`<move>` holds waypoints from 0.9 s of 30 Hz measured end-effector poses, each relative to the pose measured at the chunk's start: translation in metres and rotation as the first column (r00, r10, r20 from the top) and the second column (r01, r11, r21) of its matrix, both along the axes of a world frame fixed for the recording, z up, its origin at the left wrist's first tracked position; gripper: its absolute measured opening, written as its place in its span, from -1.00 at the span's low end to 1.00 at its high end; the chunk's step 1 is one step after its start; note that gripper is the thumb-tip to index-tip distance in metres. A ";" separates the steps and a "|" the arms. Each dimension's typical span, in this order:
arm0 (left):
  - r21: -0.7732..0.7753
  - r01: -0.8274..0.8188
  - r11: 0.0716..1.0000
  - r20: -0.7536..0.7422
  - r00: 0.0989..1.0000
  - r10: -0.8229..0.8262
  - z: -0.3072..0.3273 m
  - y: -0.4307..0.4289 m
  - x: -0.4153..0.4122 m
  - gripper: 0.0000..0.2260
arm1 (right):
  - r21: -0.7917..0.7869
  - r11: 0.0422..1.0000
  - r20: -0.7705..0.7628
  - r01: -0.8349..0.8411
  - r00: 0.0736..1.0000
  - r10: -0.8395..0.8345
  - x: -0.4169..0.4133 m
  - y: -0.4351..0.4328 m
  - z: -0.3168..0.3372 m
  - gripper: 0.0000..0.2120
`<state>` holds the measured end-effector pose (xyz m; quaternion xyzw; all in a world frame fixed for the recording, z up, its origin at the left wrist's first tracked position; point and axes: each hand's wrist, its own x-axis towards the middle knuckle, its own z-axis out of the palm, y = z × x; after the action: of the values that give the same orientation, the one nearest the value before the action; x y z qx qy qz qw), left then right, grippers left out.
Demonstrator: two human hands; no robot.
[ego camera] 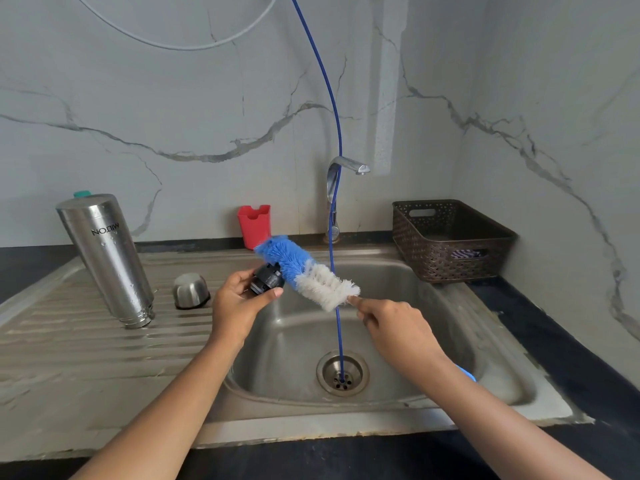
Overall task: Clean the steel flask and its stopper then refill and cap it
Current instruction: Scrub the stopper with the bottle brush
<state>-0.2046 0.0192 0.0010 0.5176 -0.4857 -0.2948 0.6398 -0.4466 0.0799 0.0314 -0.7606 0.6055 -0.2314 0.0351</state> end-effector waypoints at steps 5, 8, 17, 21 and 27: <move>0.003 -0.022 1.000 -0.056 0.998 0.022 0.001 0.000 0.007 -0.58 | 0.044 0.998 -0.024 -0.042 0.999 0.044 -0.002 0.003 0.008 -0.65; 0.001 0.004 1.000 -0.055 0.999 -0.004 0.002 0.000 0.006 -0.59 | 0.042 0.998 -0.039 -0.056 0.998 0.058 -0.006 0.005 0.014 -0.67; -0.006 0.038 0.999 -0.056 0.998 -0.038 0.000 -0.001 0.004 -0.61 | 0.057 0.995 -0.022 -0.088 0.996 0.089 -0.007 0.007 0.013 -0.66; 0.003 0.064 0.998 -0.087 0.994 -0.064 0.001 -0.002 0.004 -0.64 | 0.082 0.995 0.066 -0.052 0.997 0.046 -0.005 -0.006 0.015 -0.67; 0.011 0.075 0.997 -0.217 0.974 -0.071 0.004 -0.004 0.020 -0.69 | 0.031 0.999 0.264 -0.039 0.964 0.029 -0.011 -0.018 0.017 -0.69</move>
<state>-0.1848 0.0151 0.0048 0.4703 -0.4292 -0.3774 0.6724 -0.4580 0.0623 0.0484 -0.7326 0.5863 -0.3191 0.1330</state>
